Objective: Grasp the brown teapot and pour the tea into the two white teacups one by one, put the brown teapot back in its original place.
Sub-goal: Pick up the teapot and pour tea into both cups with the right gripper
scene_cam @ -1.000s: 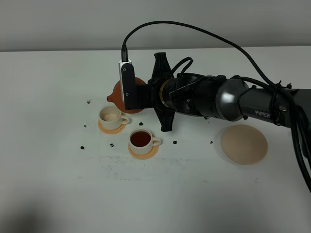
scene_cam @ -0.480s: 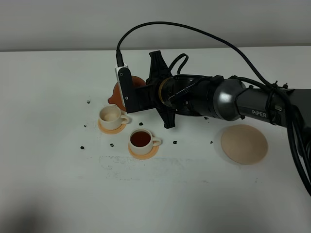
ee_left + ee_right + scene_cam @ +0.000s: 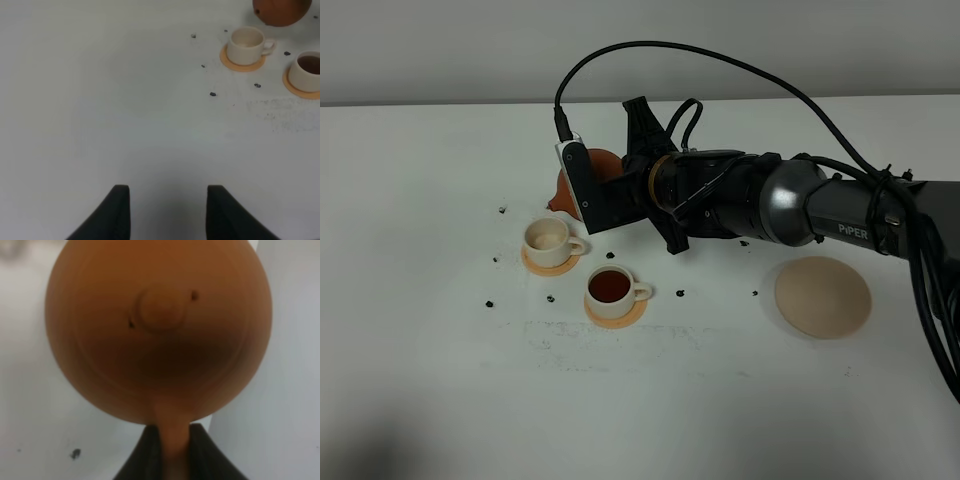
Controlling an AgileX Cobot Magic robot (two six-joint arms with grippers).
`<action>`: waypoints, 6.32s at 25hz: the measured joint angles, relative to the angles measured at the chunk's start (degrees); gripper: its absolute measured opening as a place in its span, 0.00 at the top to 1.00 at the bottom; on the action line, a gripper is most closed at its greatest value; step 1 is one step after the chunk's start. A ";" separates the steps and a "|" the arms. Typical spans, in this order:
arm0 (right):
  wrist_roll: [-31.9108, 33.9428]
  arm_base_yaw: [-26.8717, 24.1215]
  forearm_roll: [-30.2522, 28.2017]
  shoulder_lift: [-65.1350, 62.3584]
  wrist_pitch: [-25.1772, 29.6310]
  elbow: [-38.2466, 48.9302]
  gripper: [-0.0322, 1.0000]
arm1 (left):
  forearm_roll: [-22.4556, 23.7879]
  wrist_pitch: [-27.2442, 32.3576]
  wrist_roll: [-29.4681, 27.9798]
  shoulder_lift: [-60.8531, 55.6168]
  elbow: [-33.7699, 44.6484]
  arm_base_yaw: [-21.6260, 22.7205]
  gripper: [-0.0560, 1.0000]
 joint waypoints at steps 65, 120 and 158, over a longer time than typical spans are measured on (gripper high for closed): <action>2.70 1.03 -21.47 0.62 -1.17 -0.04 0.88 | 0.00 0.00 0.00 0.00 0.00 0.00 0.60; 3.14 1.03 -30.16 2.30 -1.57 -2.41 0.88 | 0.00 0.00 0.00 0.00 0.00 0.00 0.60; -0.71 1.03 -30.21 2.30 -1.64 -3.26 0.88 | 0.00 0.00 0.00 0.00 0.00 0.00 0.60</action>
